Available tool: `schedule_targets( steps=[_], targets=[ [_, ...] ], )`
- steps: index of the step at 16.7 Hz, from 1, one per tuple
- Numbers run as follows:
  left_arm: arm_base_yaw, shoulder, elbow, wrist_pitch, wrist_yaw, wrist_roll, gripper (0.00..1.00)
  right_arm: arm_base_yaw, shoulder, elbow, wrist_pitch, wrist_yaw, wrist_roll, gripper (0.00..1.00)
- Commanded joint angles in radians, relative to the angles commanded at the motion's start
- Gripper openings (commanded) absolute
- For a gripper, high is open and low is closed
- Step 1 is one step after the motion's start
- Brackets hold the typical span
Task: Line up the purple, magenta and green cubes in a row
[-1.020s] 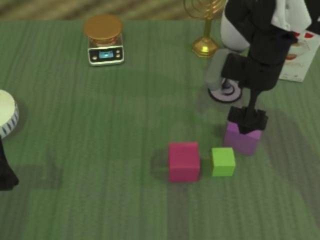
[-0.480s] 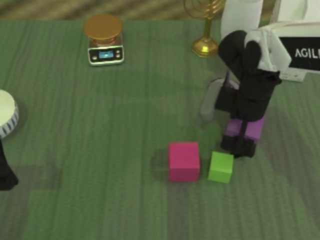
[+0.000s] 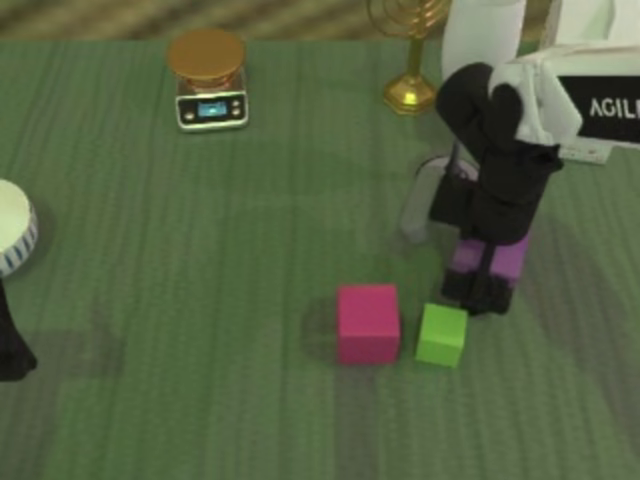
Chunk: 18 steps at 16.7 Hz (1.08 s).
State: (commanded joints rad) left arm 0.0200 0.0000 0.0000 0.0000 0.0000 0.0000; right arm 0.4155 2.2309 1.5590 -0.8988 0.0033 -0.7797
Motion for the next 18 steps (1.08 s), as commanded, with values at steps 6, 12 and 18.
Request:
schedule_targets(
  steps=[6,12,18],
  targets=[
    [0.000,0.000,0.000,0.000,0.000,0.000,1.00,0.000,0.000,0.000,0.000,0.000,0.000,0.25],
    [0.000,0.000,0.000,0.000,0.000,0.000,1.00,0.000,0.000,0.000,0.000,0.000,0.000,0.00],
    [0.000,0.000,0.000,0.000,0.000,0.000,1.00,-0.002,-0.012,0.000,-0.008,-0.003,0.004,0.00]
  ],
)
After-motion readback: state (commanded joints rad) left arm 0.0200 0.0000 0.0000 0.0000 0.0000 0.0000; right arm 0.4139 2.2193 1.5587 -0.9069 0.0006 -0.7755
